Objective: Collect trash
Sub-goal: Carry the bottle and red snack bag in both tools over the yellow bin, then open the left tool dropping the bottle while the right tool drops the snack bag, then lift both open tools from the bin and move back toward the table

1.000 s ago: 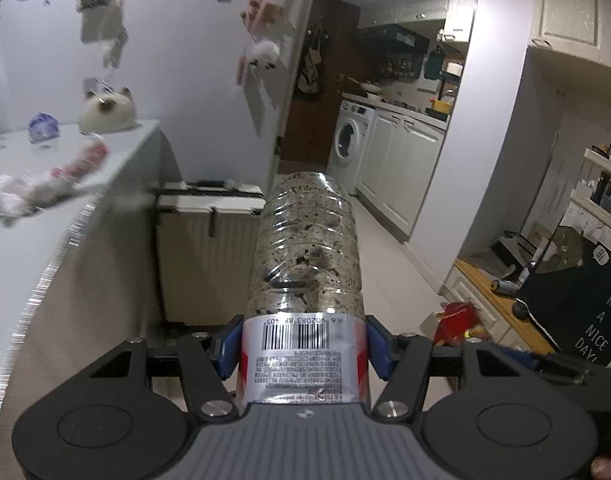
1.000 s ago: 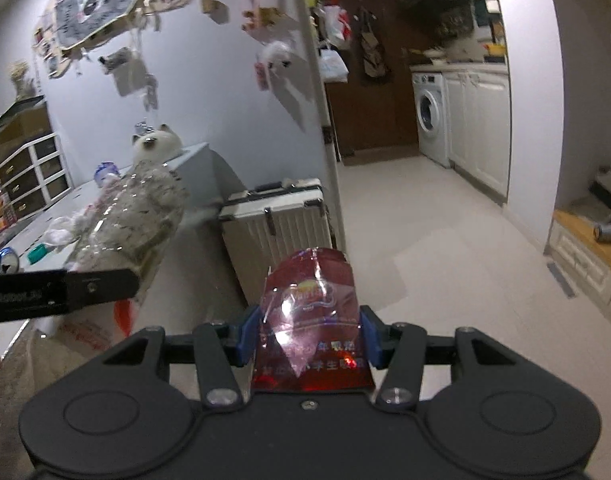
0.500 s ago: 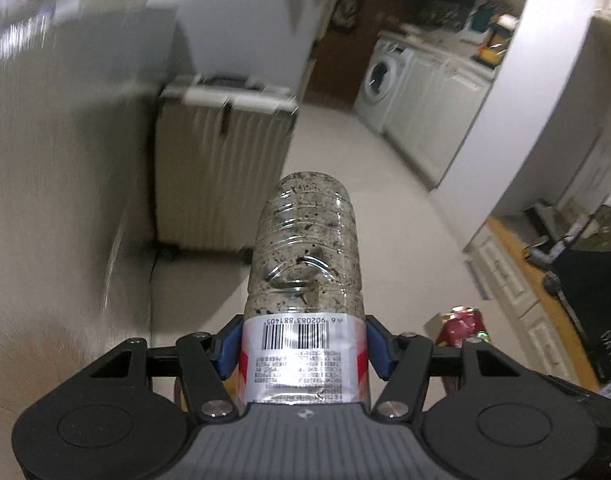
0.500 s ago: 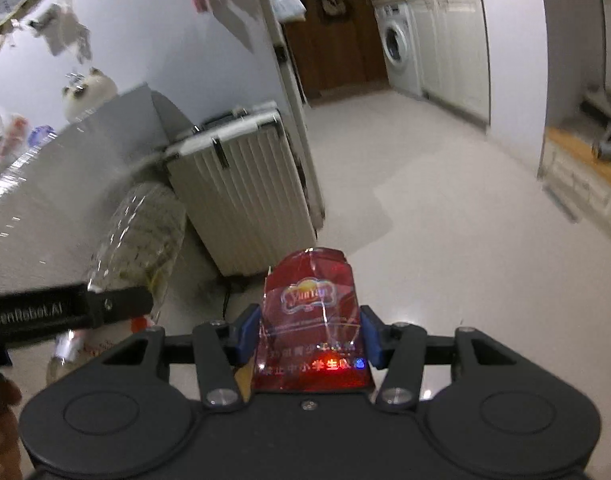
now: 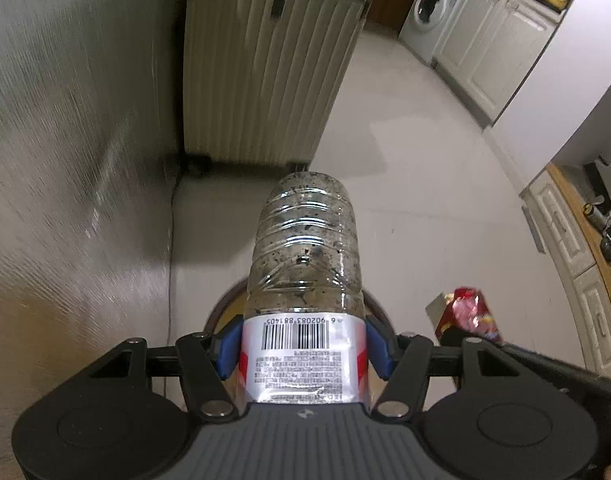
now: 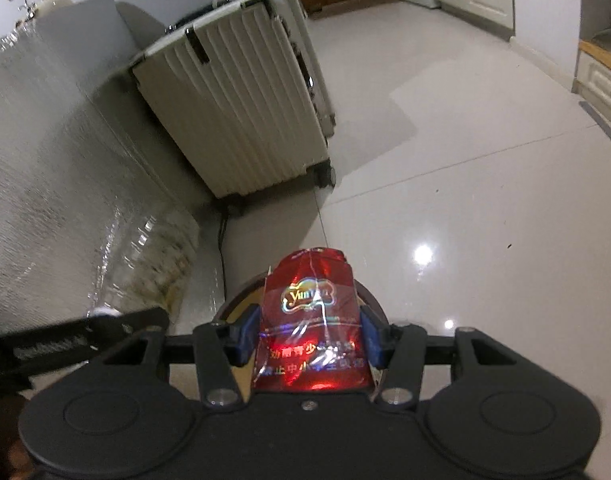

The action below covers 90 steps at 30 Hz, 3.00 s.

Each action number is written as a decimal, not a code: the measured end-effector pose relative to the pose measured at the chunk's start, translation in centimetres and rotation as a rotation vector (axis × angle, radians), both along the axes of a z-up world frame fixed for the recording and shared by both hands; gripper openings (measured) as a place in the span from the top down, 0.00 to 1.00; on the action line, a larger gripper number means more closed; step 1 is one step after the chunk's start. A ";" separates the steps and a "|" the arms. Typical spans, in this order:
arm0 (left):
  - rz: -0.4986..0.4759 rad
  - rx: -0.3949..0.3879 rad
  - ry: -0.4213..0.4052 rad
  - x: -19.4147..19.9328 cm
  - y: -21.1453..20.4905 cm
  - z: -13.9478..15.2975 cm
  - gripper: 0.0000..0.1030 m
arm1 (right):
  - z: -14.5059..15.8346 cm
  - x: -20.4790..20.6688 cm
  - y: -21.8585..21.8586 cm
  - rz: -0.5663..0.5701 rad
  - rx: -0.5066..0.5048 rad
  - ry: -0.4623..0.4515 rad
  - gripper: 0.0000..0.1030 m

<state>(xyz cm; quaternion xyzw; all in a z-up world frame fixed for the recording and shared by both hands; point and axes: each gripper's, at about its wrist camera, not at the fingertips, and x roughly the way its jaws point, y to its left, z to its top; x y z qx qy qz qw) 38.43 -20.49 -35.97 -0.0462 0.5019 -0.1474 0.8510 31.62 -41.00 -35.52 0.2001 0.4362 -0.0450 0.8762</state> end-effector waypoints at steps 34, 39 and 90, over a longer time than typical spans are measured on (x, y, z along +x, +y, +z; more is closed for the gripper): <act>-0.044 0.082 0.274 3.9 0.1 -10.5 0.16 | -8.4 3.9 -0.6 -0.002 0.123 0.181 0.48; -0.057 0.153 0.251 3.7 0.4 -9.8 0.11 | -8.2 4.2 -0.6 0.009 0.150 0.170 0.48; -0.015 0.255 0.143 -0.9 2.0 -0.8 0.00 | -1.4 -2.0 -1.5 0.056 -0.132 0.180 0.00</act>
